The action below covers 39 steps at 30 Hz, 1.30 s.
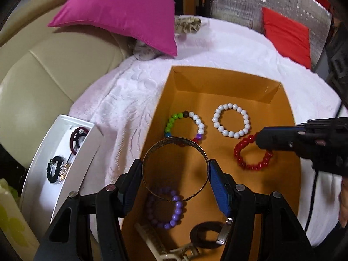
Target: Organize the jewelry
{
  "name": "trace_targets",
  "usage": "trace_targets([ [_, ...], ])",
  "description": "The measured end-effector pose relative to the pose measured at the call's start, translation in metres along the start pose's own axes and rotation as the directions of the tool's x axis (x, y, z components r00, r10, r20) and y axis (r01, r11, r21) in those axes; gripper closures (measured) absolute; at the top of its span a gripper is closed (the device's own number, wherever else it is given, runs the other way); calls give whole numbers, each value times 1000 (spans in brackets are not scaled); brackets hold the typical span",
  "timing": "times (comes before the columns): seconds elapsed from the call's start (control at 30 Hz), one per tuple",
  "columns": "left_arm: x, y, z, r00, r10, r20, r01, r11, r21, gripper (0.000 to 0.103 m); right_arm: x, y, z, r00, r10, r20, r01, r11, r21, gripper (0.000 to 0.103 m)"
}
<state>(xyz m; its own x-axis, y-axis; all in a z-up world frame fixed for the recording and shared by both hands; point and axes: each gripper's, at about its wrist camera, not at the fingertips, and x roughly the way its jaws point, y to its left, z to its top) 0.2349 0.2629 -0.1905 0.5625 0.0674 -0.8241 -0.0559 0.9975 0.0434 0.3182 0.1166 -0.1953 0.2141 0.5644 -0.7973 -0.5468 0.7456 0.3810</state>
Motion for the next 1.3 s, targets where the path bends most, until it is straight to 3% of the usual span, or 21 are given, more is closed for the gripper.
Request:
trace_targets([
  [0.23, 32, -13, 5, 995, 24, -96, -17, 997, 70, 40, 9, -10, -1, 995, -102, -5, 102, 995, -14, 92],
  [0.5, 48, -11, 7, 981, 5, -192, 10, 997, 77, 39, -7, -14, 7, 994, -113, 12, 113, 993, 15, 86],
  [0.73, -15, -1, 15, 998, -6, -67, 11, 998, 65, 39, -74, -22, -15, 984, -104, 145, 97, 994, 51, 86],
  [0.93, -82, 0, 20, 998, -20, 61, 17, 999, 42, 35, -135, -24, -57, 968, -84, 235, 63, 993, 96, 86],
  [1.17, -165, -15, 3, 975, -68, 210, 67, 998, 14, 33, -195, -14, -113, 948, -84, 307, 51, 992, 112, 86],
  [1.3, -197, -33, -20, 963, -90, 254, 89, 996, 15, 30, -214, -7, -140, 946, -71, 316, 33, 992, 126, 86],
])
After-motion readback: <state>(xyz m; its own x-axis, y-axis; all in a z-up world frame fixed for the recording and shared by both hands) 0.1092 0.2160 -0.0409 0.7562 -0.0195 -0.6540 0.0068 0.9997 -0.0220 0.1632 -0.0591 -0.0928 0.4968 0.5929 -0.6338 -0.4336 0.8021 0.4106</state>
